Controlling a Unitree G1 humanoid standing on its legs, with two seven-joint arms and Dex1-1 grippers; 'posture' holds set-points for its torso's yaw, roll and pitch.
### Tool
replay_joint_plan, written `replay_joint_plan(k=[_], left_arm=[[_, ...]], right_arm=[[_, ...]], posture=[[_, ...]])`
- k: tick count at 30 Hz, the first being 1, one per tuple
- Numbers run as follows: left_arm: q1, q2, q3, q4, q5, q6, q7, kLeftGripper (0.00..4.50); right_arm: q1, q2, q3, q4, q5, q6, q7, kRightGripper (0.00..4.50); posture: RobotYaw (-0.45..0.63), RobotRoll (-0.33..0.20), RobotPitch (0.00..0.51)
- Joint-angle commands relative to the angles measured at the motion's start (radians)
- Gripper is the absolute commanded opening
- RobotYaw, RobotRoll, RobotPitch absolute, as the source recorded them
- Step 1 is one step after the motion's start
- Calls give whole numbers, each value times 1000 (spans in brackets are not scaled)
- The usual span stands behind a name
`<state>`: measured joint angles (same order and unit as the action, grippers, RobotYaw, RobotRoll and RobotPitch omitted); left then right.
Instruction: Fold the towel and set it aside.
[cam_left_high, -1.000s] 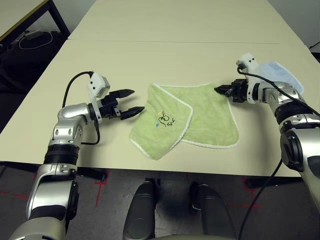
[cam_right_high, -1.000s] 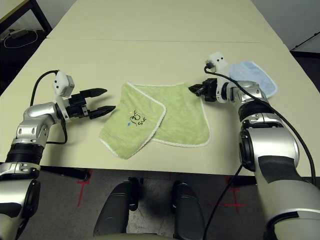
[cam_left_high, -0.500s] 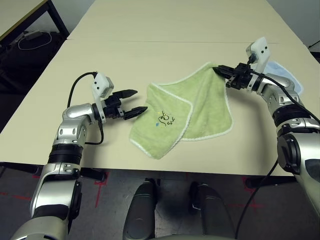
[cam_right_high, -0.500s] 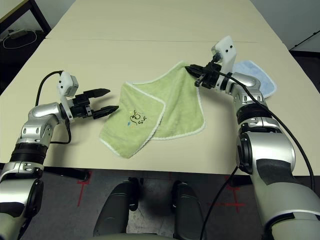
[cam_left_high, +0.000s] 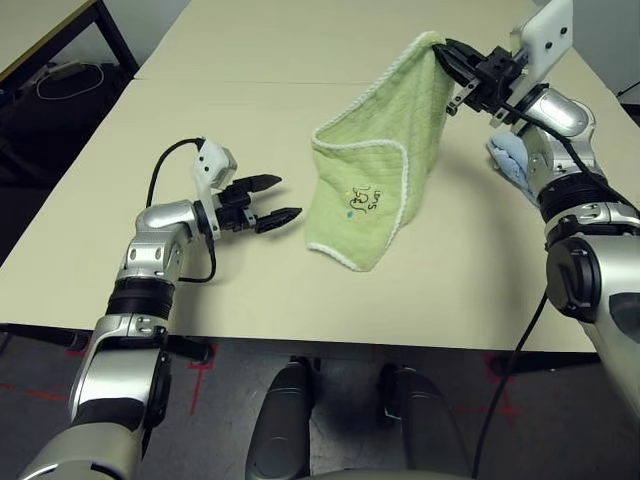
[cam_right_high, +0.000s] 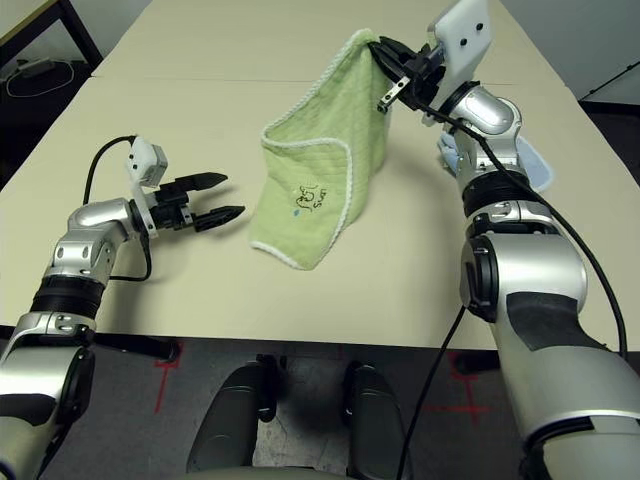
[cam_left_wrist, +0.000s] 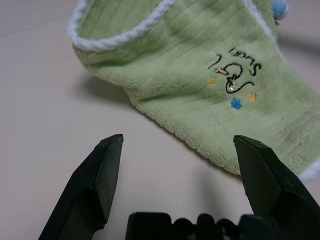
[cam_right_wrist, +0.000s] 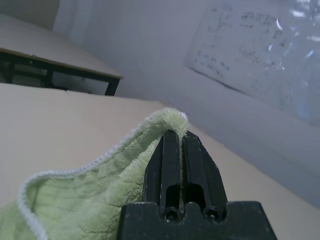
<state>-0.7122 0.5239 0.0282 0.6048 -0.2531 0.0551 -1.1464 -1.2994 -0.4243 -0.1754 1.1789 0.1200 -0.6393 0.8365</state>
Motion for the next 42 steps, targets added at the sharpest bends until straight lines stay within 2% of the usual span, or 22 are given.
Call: replay_joint_plan(k=[1, 15, 35, 42], left_arm=[[-3, -4, -12, 10, 12, -8, -5, 4500], [-14, -26, -16, 24, 15, -9, 6, 4500], [-45, -73, -6, 67, 1, 14, 31, 4500], [-57, -87, -33, 55, -6, 104, -16, 4500]], right_arm=[[-37, -12, -24, -6, 28, -60, 26, 19], [-225, -9, -76, -20, 113, -89, 76, 19], [-190, -30, -109, -18, 155, -50, 136, 19], [-181, -29, -113, -24, 159, -45, 147, 19]], posture=[[57, 0, 158], [54, 0, 159], [40, 0, 161], [42, 0, 162]])
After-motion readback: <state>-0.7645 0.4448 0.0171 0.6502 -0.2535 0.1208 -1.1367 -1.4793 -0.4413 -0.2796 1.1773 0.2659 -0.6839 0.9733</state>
